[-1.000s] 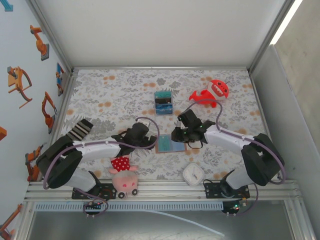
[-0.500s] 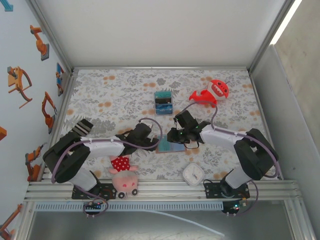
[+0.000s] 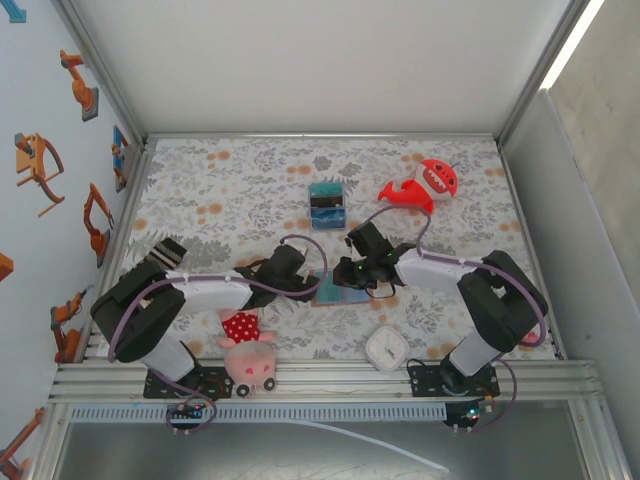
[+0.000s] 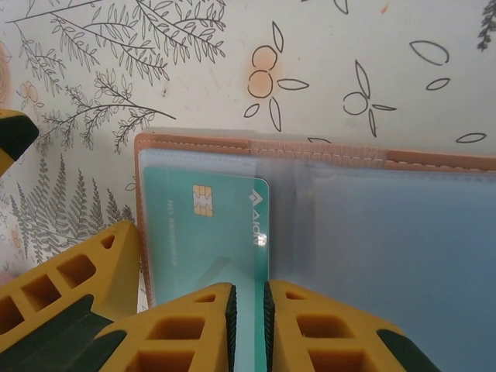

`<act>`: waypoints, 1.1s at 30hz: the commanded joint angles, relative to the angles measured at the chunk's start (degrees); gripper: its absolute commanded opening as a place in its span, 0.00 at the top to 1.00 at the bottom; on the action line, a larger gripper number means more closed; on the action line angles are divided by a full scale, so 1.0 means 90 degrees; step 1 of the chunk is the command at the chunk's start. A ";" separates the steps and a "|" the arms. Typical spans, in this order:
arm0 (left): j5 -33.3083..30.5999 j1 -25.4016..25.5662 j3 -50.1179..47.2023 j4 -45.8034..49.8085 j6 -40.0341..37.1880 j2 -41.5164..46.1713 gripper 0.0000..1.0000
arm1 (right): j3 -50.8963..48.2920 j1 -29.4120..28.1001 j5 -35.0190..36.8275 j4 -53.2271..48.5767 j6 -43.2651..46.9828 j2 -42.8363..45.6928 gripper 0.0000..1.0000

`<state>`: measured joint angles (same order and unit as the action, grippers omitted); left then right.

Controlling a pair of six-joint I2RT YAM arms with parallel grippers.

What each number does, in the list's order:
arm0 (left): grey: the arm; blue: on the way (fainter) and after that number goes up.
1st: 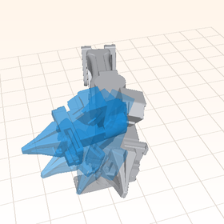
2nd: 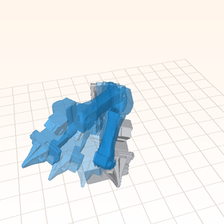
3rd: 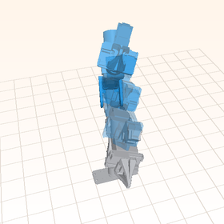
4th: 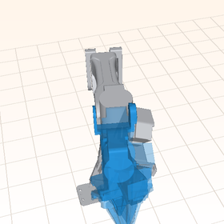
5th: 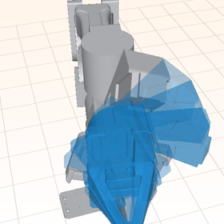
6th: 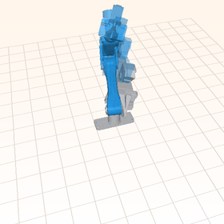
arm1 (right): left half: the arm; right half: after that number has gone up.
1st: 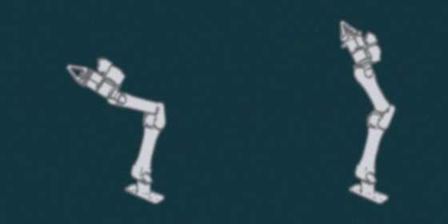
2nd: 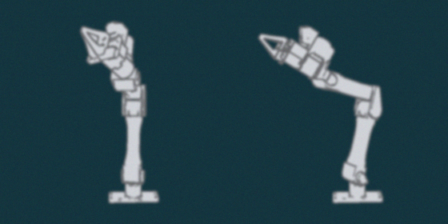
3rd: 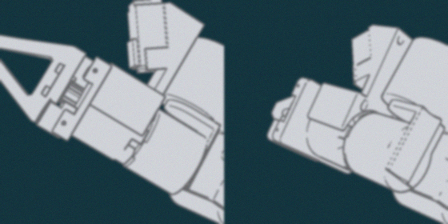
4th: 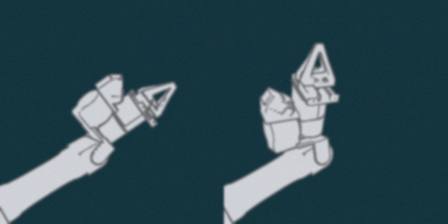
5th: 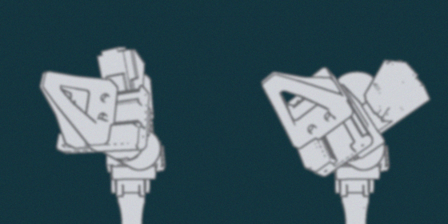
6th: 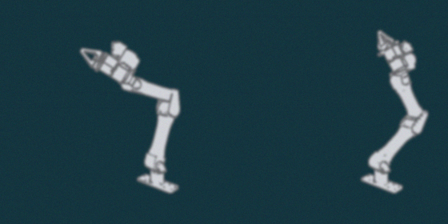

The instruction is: Take the credit cards out of the card holder

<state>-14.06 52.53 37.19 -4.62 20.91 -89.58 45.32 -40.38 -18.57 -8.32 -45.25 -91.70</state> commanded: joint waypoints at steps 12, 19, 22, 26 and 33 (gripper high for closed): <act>-0.0317 0.0168 0.0394 0.0620 -0.0215 -0.0309 0.03 | -0.0232 -0.0043 -0.0036 0.0191 -0.0159 -0.0128 0.83; -0.0381 0.0188 0.0458 0.0749 -0.0216 -0.0405 0.03 | -0.0260 -0.0035 -0.0067 0.0267 -0.0174 -0.0210 0.83; -0.0391 0.0186 0.0493 0.0806 -0.0219 -0.0442 0.03 | -0.0289 -0.0035 -0.0075 0.0298 -0.0175 -0.0230 0.83; -0.0395 0.0198 0.0505 0.0851 -0.0231 -0.0466 0.03 | -0.0365 -0.0035 -0.0215 0.0504 -0.0223 -0.0223 0.85; -0.0408 0.0213 0.0548 0.0899 -0.0223 -0.0526 0.03 | -0.0615 0.0059 -0.0665 0.1221 -0.0440 -0.0144 0.87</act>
<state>-17.08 53.98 41.32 0.75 19.86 -92.55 41.60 -40.01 -20.60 -1.85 -47.35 -92.73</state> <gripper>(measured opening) 0.970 0.137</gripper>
